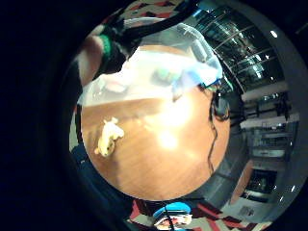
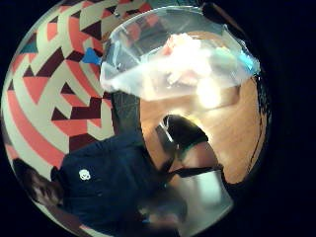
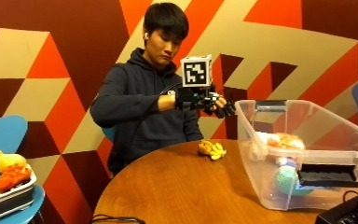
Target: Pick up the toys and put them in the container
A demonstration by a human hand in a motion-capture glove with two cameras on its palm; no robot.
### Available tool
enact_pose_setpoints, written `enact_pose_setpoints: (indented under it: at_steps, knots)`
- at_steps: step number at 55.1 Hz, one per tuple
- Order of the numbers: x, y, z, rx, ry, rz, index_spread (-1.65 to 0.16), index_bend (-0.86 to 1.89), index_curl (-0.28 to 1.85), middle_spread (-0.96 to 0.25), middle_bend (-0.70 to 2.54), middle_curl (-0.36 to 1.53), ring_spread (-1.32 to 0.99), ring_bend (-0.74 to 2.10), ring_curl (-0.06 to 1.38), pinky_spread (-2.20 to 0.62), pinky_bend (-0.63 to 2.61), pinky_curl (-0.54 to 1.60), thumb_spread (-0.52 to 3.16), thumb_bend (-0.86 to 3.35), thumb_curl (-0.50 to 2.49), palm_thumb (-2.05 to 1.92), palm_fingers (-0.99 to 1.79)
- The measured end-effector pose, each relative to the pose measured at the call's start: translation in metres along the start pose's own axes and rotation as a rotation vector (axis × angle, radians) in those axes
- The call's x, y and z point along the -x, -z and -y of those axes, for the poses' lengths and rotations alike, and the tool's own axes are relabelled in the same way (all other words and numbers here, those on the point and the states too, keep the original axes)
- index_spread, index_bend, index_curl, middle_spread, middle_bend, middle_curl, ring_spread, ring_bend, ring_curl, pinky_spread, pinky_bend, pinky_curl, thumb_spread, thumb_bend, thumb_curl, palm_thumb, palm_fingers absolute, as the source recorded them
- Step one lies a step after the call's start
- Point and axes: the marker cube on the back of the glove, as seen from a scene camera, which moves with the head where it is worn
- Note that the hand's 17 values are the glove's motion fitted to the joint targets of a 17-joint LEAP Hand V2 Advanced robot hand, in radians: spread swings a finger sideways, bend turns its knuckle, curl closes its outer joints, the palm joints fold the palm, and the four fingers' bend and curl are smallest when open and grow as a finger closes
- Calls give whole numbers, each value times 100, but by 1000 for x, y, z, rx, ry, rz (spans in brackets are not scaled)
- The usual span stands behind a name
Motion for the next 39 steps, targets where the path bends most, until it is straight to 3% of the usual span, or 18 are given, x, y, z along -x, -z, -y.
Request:
enact_pose_setpoints:
  at_steps: [7, 16, 30, 33, 35, 39]
  knots:
    - [0, -36, -28, 160, 7, 34, -25, 14, 27, -3, 22, 49, -12, 54, 40, -5, 85, 36, 142, 10, 45, 35, 16]
    - [18, -96, -45, 386, 83, 158, -28, 21, 32, -5, 14, 46, -8, 30, 36, -2, 86, 37, 146, 12, 44, 39, -12]
    - [39, -152, -25, 354, 83, 117, -30, 16, 34, 1, 3, 29, 0, 20, 32, 2, 99, 39, 130, -3, 36, 20, -18]
    - [39, -154, -20, 307, 78, 113, -30, 18, 34, 2, -2, 24, 1, 28, 34, 1, 106, 40, 127, -3, 36, 18, -12]
    - [39, -154, -18, 292, 78, 109, -30, 18, 34, 2, -5, 19, -1, 51, 40, -4, 111, 41, 128, -2, 35, 18, 6]
    - [40, -156, -17, 305, 91, 91, -30, 17, 34, 2, 0, 15, -6, 72, 44, -14, 117, 42, 132, 0, 35, 20, 13]
